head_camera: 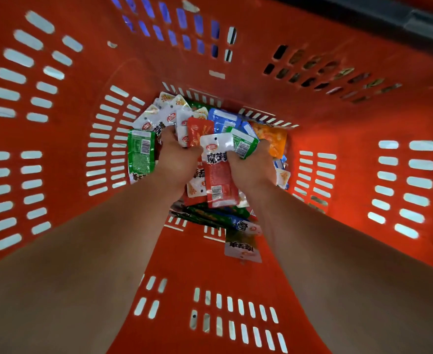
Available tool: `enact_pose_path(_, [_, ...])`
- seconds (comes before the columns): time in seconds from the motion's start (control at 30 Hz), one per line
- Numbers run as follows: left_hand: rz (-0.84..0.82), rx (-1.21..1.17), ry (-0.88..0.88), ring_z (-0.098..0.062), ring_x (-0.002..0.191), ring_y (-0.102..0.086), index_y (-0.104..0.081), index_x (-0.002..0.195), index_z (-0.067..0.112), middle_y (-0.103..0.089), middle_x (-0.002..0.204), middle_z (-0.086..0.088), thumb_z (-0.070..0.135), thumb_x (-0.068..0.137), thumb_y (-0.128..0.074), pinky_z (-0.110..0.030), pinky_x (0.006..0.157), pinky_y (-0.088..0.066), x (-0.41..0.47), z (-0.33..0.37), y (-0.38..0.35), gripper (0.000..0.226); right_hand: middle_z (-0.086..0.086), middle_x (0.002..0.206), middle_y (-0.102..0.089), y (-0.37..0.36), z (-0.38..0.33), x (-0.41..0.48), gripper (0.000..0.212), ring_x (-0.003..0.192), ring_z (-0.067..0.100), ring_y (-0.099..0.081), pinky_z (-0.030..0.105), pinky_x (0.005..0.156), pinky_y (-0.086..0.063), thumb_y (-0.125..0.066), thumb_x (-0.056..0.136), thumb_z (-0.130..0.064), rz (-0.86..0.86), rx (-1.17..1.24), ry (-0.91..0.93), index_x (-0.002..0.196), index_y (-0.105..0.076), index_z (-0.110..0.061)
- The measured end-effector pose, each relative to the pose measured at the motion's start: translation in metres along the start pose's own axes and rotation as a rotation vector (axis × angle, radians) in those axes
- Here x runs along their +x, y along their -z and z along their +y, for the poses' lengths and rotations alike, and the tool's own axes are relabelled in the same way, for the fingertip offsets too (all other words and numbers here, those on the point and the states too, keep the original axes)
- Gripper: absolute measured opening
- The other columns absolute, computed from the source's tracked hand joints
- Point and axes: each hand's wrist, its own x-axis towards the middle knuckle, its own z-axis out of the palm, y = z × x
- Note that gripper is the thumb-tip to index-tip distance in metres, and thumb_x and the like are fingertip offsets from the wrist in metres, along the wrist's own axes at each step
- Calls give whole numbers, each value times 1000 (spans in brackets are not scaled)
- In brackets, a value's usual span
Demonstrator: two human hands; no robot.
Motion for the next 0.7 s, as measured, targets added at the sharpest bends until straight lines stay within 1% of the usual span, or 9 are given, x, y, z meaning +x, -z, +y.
enact_pose_path(0.07, [3,-79,56,-11,83,-70,-39,136,25,-68,104,2,7,97,-66,-25,56,-56,-3,0,-1,51,0,120,-68,5,-2,-1,82,100,27,-69,46,86,-59,-81,77,-58,-42,95,12,138,-39,-23])
enact_pose_path(0.1, [-3,-104,82,-13,80,-73,-45,133,21,-71,105,-2,5,96,-66,-26,55,-59,-5,2,-1,45,-2,117,-69,6,-3,-1,88,97,23,-70,44,84,-60,-86,72,-57,-66,138,30,139,-39,-25])
enact_pose_path(0.17, [-51,-132,112,-22,80,-78,-63,120,16,-78,101,-7,4,94,-68,-38,66,-65,-7,4,-5,29,-7,110,-71,5,-3,-5,93,94,19,-71,42,82,-61,-92,65,-49,-100,163,80,139,-40,-28])
enact_pose_path(0.2, [-85,-131,106,-23,82,-78,-69,111,20,-80,97,-5,6,93,-70,-43,71,-65,-8,5,-7,22,-8,108,-71,5,-3,-6,91,94,19,-71,43,82,-61,-92,65,-46,-109,173,95,139,-41,-29])
enact_pose_path(0.27, [-144,-107,83,-22,85,-79,-72,98,25,-81,91,0,9,92,-76,-42,75,-63,-13,9,-9,17,-10,108,-72,7,1,-8,80,93,15,-72,41,82,-62,-91,71,-35,-122,269,98,137,-47,-29])
enact_pose_path(0.37, [-206,-76,66,-23,94,-78,-74,102,26,-81,97,2,10,87,-81,-48,89,-61,-19,16,-5,23,-13,106,-73,20,5,-18,61,88,0,-72,22,72,-58,-88,80,-18,-127,421,132,130,-55,-28])
enact_pose_path(0.5, [-250,-89,25,-18,94,-78,-72,110,25,-81,101,3,10,89,-80,-44,88,-62,-43,34,4,28,-19,104,-70,44,-3,-40,58,88,-11,-67,13,72,-54,-84,84,-16,-125,429,203,132,-54,-29])
enact_pose_path(0.63, [-298,-114,-76,-9,100,-76,-69,116,27,-80,107,8,10,91,-77,-33,92,-60,-79,56,14,31,-20,109,-71,74,-23,-65,54,100,-4,-69,31,93,-58,-83,86,-16,-137,424,275,127,-53,-36])
enact_pose_path(0.7, [-329,-145,-87,-8,100,-76,-66,117,30,-80,106,10,10,92,-75,-34,93,-59,-96,69,21,33,-17,109,-73,93,-35,-78,53,101,-2,-70,34,95,-58,-81,86,-12,-167,439,309,125,-54,-35])
